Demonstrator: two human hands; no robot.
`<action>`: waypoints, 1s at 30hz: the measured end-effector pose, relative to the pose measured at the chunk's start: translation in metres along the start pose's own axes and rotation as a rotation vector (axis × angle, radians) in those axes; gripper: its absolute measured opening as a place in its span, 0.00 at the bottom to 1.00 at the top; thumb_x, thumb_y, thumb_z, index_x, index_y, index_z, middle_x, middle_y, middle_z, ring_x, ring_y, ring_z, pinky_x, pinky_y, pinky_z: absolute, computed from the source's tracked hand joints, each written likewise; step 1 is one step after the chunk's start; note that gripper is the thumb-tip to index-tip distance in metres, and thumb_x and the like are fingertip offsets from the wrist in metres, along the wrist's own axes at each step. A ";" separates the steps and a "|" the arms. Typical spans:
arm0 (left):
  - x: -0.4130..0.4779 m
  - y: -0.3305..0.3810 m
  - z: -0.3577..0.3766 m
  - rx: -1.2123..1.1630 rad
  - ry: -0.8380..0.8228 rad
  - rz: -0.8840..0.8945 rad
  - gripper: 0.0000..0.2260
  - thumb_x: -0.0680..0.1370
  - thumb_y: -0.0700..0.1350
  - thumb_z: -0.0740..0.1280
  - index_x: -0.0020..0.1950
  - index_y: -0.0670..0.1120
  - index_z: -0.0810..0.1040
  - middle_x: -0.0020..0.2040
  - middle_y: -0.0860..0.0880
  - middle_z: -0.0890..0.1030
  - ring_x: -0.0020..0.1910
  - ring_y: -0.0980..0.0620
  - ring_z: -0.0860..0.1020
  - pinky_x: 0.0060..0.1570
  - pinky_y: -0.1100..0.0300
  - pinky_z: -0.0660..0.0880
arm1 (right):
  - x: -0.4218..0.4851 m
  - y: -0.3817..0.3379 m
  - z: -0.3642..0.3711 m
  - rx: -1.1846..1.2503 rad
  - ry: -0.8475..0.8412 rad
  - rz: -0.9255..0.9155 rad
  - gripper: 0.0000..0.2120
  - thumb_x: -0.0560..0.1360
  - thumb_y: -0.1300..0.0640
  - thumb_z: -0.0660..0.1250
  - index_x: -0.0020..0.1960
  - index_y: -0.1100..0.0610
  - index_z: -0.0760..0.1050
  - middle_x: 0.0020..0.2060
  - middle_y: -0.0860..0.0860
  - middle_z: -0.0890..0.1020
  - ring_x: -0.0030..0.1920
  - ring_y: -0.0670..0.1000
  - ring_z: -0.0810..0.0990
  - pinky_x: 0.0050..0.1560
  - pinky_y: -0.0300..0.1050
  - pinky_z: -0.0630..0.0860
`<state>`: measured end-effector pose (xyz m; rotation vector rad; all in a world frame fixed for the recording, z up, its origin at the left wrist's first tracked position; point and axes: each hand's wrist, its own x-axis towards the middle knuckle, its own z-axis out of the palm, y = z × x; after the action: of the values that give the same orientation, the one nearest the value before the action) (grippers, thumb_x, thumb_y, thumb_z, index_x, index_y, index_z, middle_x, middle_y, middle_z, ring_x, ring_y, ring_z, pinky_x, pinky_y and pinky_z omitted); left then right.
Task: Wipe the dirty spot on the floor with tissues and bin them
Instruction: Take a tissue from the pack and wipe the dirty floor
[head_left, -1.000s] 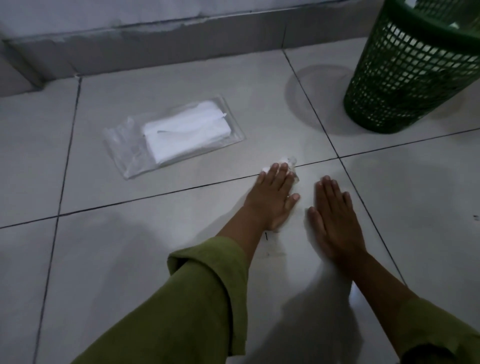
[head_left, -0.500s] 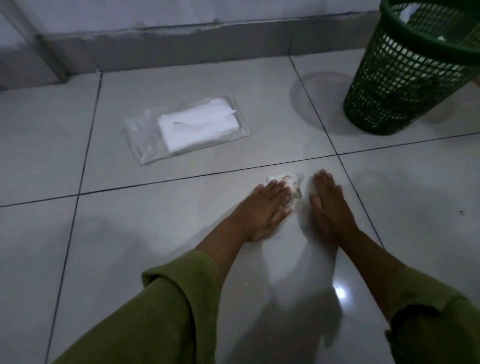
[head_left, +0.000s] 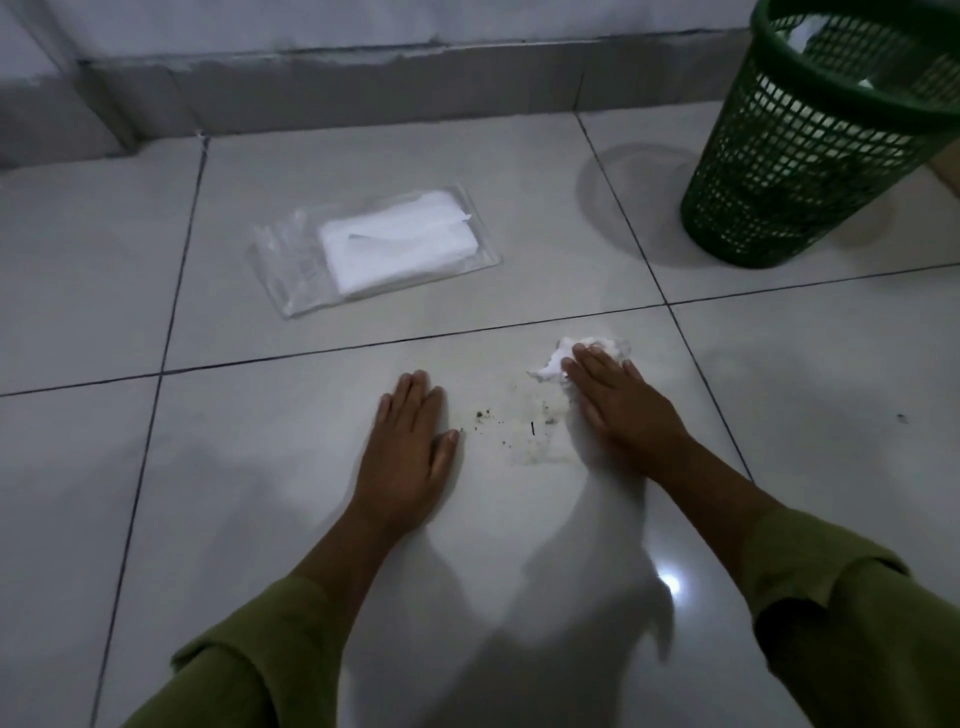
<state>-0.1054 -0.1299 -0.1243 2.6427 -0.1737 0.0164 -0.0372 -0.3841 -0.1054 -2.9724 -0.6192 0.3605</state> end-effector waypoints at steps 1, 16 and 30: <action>-0.002 -0.001 0.000 0.001 0.000 0.004 0.31 0.76 0.58 0.45 0.73 0.43 0.59 0.76 0.43 0.56 0.74 0.54 0.48 0.73 0.57 0.43 | -0.003 -0.002 0.001 0.031 -0.019 0.042 0.31 0.73 0.49 0.41 0.74 0.57 0.55 0.76 0.56 0.55 0.76 0.54 0.53 0.74 0.51 0.51; -0.033 -0.017 -0.010 0.102 -0.026 -0.060 0.31 0.75 0.58 0.41 0.75 0.45 0.54 0.77 0.44 0.51 0.74 0.54 0.43 0.73 0.56 0.40 | -0.018 -0.077 0.038 -0.219 0.049 0.199 0.24 0.67 0.67 0.48 0.56 0.74 0.75 0.53 0.70 0.80 0.56 0.70 0.77 0.61 0.60 0.73; -0.032 -0.026 -0.013 0.128 -0.115 -0.105 0.34 0.72 0.60 0.37 0.76 0.45 0.48 0.77 0.43 0.44 0.75 0.50 0.39 0.73 0.51 0.39 | -0.008 -0.098 0.003 -0.002 -0.055 0.019 0.24 0.81 0.66 0.47 0.74 0.65 0.44 0.76 0.61 0.49 0.76 0.58 0.48 0.74 0.47 0.51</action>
<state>-0.1333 -0.0969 -0.1268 2.7781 -0.0741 -0.1644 -0.0828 -0.2973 -0.0943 -2.9808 -0.5970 0.4448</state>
